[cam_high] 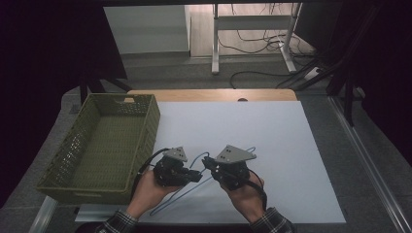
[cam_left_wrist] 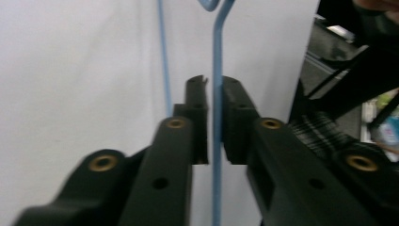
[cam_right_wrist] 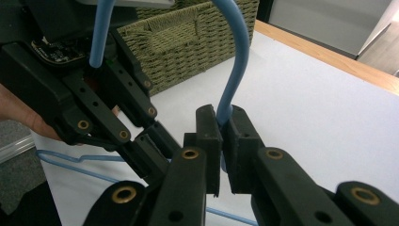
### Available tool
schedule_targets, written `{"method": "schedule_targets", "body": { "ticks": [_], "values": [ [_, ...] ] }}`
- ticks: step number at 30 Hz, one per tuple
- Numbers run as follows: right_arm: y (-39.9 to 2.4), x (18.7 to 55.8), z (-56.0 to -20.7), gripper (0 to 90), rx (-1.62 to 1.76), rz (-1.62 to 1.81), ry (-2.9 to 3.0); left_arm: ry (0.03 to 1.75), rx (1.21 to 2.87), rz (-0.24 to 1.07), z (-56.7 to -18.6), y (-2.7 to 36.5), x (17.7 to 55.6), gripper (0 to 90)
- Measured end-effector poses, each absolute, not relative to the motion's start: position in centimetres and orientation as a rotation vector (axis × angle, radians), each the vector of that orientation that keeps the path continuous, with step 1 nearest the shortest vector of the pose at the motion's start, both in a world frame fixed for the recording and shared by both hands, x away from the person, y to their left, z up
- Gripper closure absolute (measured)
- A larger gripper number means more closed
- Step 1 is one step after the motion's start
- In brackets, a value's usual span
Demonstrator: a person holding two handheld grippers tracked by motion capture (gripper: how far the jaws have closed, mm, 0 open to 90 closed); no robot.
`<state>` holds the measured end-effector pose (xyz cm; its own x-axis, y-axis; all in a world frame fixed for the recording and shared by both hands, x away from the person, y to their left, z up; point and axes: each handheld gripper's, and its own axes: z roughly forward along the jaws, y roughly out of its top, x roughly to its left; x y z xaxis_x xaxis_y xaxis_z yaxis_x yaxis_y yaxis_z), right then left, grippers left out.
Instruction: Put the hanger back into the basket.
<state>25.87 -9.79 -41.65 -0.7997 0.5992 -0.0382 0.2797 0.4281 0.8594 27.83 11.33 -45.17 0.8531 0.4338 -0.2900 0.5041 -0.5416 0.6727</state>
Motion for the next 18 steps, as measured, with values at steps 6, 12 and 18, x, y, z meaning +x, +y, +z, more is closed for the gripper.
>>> {"method": "schedule_targets", "body": {
  "ticks": [6, 12, 18],
  "values": [
    [-9.9, 25.8, -41.8, 84.8, 0.739, 1.316, 2.36, 0.683, 2.216, -0.165, -45.3, 11.3, 28.0, 87.3],
    [-10.9, 26.1, -41.6, 73.4, 0.766, 1.366, 2.38, 0.72, 2.162, -0.209, -45.0, 12.1, 28.4, 87.5],
    [-13.2, 25.7, -41.4, 58.8, 0.802, 1.361, 2.386, 0.765, 2.102, -0.234, -44.2, 13.6, 29.0, 87.5]
  ]
}}
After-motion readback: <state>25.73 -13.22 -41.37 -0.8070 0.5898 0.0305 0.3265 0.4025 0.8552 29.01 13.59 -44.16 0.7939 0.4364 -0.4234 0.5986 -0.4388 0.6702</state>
